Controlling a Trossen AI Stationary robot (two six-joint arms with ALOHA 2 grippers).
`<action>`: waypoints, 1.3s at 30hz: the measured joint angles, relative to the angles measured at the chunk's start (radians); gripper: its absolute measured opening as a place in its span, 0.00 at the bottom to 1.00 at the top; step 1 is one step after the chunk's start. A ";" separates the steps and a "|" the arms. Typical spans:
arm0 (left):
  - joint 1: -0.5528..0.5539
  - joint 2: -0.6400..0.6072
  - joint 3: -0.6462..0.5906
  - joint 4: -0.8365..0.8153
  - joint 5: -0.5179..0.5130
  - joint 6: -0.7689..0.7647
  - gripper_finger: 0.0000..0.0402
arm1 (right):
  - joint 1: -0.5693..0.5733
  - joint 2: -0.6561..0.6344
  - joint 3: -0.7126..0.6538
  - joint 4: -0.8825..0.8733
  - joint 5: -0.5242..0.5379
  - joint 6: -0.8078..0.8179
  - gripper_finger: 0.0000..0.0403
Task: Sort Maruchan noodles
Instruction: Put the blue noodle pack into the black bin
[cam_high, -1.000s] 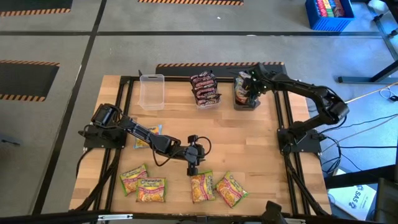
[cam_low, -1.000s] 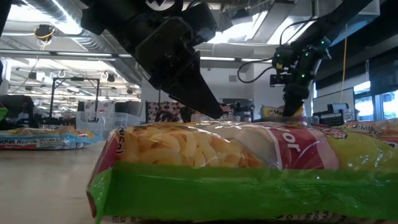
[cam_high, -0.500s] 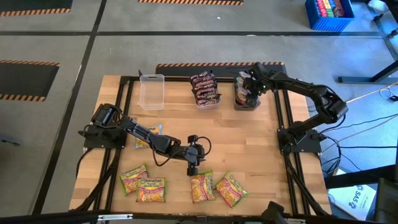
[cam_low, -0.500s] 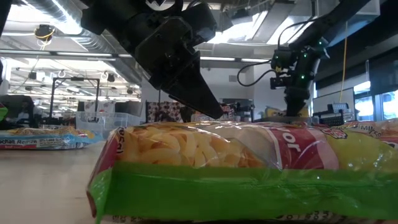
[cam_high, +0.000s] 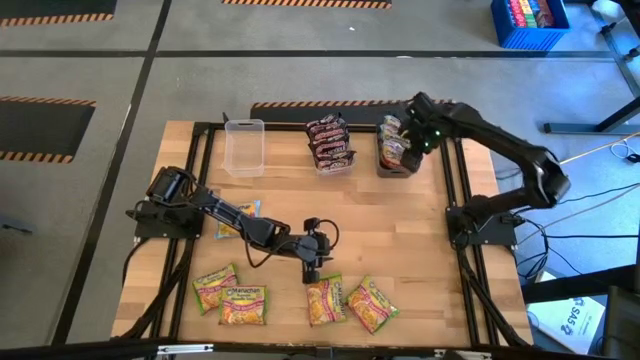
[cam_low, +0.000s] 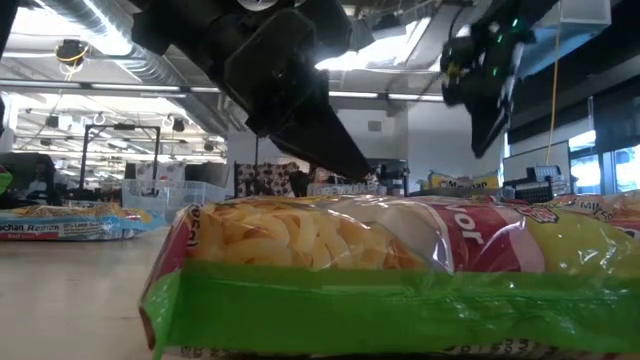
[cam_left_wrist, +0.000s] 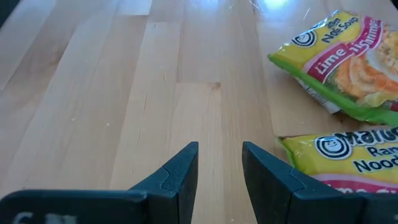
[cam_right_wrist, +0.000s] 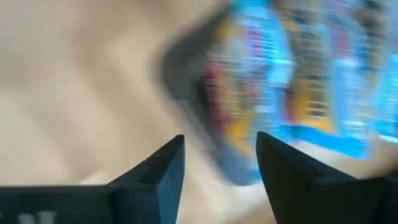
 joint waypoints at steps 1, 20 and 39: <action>0.000 -0.001 0.000 0.000 0.000 0.000 0.30 | 0.030 -0.022 0.001 0.003 -0.022 0.012 0.42; -0.061 -0.440 0.001 -1.008 -0.115 -0.762 0.30 | 0.715 -0.182 -0.354 0.742 -0.079 0.292 0.21; 0.047 -0.454 -0.226 -1.294 0.102 -1.254 0.30 | 0.876 -0.039 -0.422 0.957 0.059 0.444 0.40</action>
